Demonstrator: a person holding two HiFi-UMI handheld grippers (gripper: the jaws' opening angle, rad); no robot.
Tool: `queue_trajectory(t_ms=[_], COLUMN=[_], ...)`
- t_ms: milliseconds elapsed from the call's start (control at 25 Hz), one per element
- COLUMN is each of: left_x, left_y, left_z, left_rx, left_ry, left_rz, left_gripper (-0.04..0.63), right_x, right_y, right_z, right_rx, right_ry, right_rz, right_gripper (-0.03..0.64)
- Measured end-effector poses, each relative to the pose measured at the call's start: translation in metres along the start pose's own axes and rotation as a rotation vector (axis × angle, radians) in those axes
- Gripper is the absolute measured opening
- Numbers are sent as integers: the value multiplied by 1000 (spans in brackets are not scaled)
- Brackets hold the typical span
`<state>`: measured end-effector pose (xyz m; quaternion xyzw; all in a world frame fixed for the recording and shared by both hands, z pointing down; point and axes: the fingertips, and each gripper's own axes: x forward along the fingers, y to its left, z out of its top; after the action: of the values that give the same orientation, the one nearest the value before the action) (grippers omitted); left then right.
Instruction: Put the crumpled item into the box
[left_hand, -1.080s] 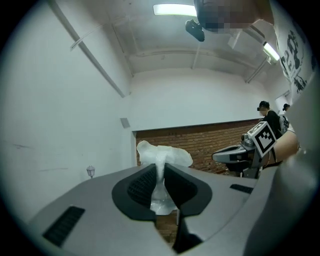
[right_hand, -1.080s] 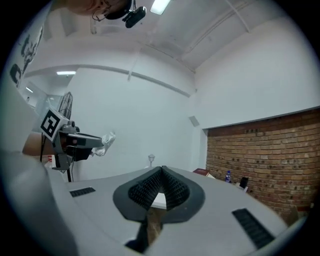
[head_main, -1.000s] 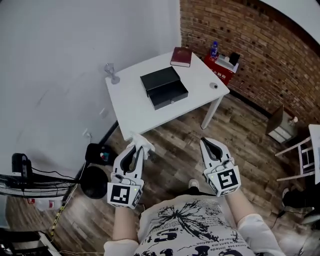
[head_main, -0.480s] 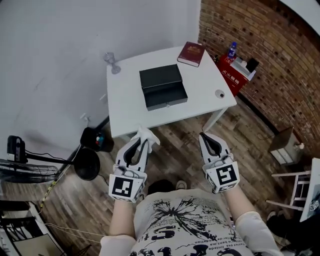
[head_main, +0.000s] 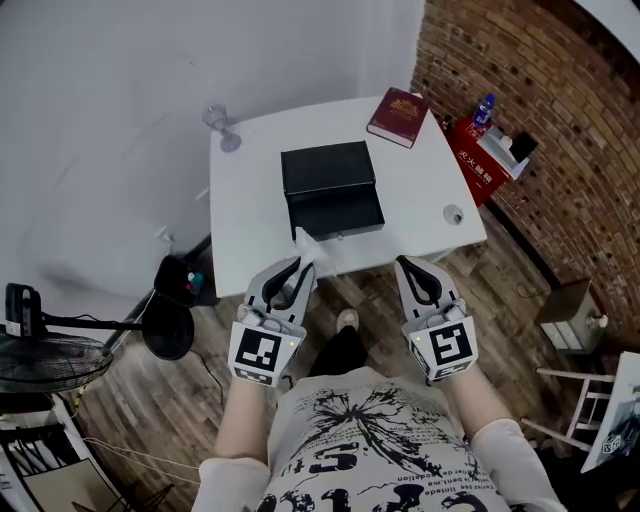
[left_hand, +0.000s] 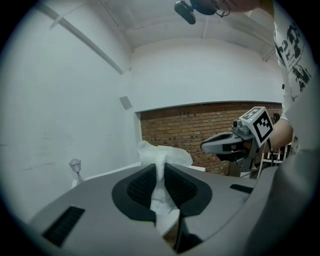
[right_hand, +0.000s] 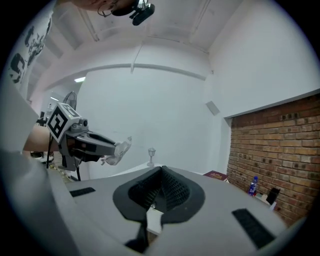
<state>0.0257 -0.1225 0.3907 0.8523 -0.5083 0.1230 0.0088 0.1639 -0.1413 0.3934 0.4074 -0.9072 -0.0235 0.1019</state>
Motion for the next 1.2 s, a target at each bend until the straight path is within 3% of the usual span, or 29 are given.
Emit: queue_trajectory(t_ms=[280, 600, 720, 1200], left_x=[103, 200, 226, 281], left_y=[56, 77, 79, 73], left_z=[-25, -101, -127, -199], left_rx=[41, 167, 218, 235], left_ry=[142, 385, 460, 681], left_rz=[-100, -288, -360, -517], left_gripper=[63, 63, 63, 65], right_x=[91, 164, 186, 219], right_y=[-60, -106, -117, -146], right_z=[-9, -38, -51, -87], right_rx=[57, 103, 110, 170], right_ry=[42, 107, 132, 205], right_rz=[-21, -42, -47, -93], right_gripper=[15, 15, 15, 15])
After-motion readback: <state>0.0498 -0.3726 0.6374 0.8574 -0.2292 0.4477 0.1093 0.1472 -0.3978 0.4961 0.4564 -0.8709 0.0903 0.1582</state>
